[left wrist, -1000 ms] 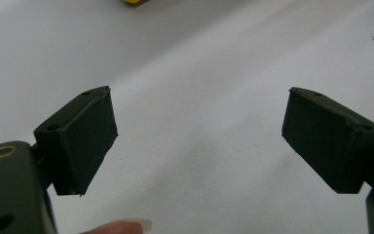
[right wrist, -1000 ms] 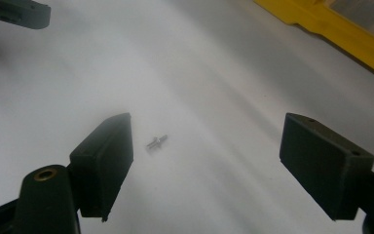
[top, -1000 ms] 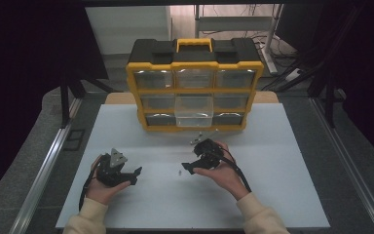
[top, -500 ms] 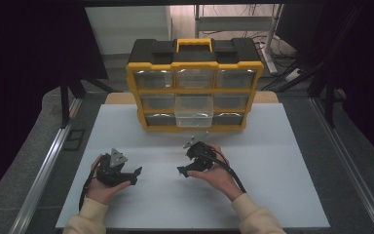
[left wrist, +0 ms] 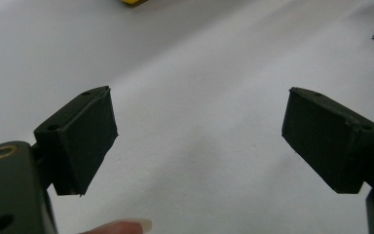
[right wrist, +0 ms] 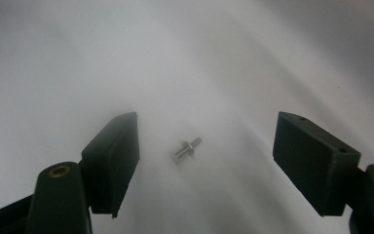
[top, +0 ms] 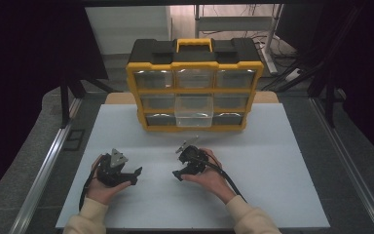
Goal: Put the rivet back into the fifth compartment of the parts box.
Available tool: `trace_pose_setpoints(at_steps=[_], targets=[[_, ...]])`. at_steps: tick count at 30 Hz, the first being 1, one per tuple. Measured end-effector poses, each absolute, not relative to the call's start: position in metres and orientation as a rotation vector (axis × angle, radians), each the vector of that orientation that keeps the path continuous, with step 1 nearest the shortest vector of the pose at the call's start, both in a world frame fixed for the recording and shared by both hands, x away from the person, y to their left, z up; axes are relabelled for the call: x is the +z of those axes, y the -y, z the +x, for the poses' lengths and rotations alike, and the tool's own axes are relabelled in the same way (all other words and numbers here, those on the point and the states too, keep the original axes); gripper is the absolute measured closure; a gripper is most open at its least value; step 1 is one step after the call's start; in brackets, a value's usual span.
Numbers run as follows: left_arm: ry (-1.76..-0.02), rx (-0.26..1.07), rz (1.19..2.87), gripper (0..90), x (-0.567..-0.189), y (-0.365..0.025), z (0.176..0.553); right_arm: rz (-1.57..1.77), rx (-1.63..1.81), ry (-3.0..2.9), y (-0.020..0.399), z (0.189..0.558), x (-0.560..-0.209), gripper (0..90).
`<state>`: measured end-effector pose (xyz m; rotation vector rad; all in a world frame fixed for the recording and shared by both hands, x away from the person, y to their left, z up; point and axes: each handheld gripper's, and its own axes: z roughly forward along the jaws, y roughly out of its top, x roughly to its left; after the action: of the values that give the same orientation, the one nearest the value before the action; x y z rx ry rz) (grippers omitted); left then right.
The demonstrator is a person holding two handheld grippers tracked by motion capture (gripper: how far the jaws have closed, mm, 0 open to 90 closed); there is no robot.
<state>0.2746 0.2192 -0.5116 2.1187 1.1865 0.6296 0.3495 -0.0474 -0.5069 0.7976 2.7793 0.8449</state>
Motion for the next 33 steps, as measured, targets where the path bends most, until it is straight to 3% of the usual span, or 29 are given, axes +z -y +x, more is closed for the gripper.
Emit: trace_pose_setpoints(at_steps=[15,33], targets=[[-1.187,0.632,2.119,13.2,-0.5112,-0.2197,0.2742,0.776,0.807,-2.792,0.0412,0.3468,-0.5154,34.9],[-1.187,0.633,2.123,13.2,-0.5115,-0.2195,0.2743,0.704,0.762,-2.822,0.0392,0.3423,-0.5155,70.1]])
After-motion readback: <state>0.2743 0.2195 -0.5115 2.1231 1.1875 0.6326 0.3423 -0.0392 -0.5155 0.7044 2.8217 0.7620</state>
